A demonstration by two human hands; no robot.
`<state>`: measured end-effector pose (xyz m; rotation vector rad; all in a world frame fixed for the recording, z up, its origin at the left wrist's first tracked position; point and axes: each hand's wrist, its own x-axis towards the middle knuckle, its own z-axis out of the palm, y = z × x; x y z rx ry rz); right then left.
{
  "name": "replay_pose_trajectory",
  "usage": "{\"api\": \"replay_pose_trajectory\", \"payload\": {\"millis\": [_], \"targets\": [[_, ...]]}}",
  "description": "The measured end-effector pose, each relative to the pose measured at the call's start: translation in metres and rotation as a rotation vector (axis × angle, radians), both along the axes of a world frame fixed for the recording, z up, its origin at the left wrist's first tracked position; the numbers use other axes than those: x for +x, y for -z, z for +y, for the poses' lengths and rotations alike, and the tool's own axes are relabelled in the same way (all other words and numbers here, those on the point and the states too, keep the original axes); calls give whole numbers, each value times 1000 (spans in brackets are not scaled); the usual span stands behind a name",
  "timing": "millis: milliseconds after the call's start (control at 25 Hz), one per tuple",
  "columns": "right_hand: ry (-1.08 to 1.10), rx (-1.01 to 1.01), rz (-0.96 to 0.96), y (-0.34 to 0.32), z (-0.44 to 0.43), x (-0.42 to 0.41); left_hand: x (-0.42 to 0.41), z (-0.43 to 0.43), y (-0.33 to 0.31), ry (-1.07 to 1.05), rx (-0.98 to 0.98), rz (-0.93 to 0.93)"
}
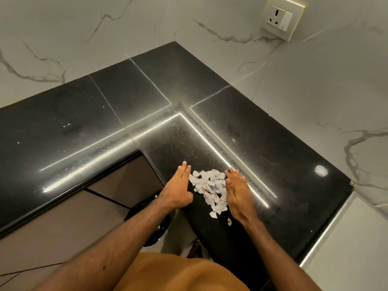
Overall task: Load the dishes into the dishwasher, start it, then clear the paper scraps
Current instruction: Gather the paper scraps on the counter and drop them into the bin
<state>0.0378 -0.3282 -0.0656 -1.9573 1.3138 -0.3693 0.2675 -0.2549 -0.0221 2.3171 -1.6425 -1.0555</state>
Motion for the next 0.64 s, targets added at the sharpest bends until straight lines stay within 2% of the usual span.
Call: {"api": "replay_pose_trajectory", "payload": {"millis": [160, 360, 440, 640], "targets": [[-126, 132, -92, -20, -2, -20, -35, 3, 10, 100, -111, 125], [-439, -132, 178, -26, 18, -83, -34, 5, 21, 164, -132, 105], [-467, -235, 242, -15, 24, -90, -33, 6, 21, 221, -126, 84], [-392, -193, 192, -13, 7, -55, -39, 4, 19, 393, -125, 26]]}}
